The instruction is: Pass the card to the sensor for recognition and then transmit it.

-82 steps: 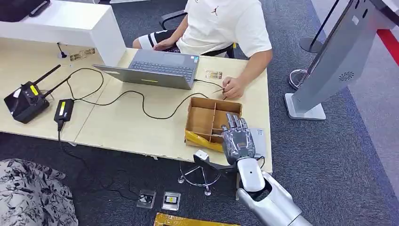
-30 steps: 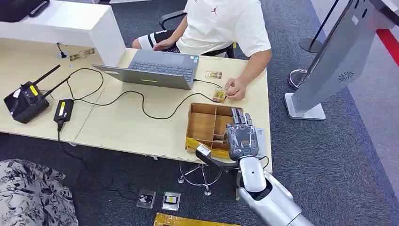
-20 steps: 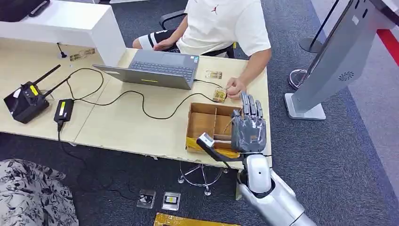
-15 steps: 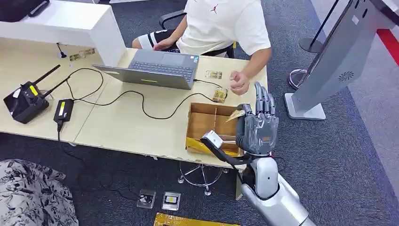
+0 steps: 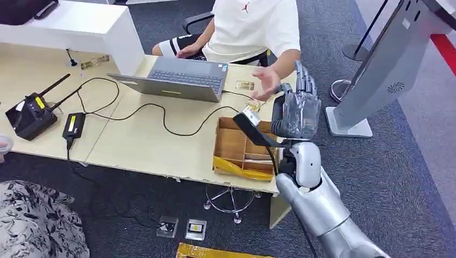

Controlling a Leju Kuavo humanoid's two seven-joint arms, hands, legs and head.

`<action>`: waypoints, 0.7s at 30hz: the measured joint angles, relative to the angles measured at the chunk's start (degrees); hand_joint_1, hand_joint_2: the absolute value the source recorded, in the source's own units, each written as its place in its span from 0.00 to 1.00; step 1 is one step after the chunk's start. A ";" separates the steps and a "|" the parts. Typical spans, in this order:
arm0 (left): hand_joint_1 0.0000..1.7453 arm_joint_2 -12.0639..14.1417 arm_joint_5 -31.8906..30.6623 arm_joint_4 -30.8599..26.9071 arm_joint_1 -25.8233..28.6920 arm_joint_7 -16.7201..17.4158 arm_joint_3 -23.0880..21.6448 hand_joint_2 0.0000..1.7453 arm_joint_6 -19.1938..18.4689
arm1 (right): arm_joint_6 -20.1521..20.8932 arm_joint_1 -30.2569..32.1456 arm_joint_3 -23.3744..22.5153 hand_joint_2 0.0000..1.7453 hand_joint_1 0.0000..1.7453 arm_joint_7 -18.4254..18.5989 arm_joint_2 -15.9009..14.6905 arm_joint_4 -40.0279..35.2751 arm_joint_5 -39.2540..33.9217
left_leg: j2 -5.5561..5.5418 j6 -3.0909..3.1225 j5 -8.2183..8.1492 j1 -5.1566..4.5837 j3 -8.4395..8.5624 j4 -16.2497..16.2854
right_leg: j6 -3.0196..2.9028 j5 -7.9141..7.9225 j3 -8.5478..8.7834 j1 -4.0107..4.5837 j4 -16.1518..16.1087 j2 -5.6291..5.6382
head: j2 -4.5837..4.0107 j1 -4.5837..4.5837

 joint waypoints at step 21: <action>0.00 1.49 2.95 5.46 0.16 -4.53 0.02 1.00 0.00 | 6.34 -7.91 -0.13 1.00 1.00 9.73 -7.23 11.09 4.04 | 0.02 -0.01 -0.07 0.00 -0.04 0.01 | 0.00 -0.03 -0.07 0.00 -0.03 0.05 | 0.00 -0.02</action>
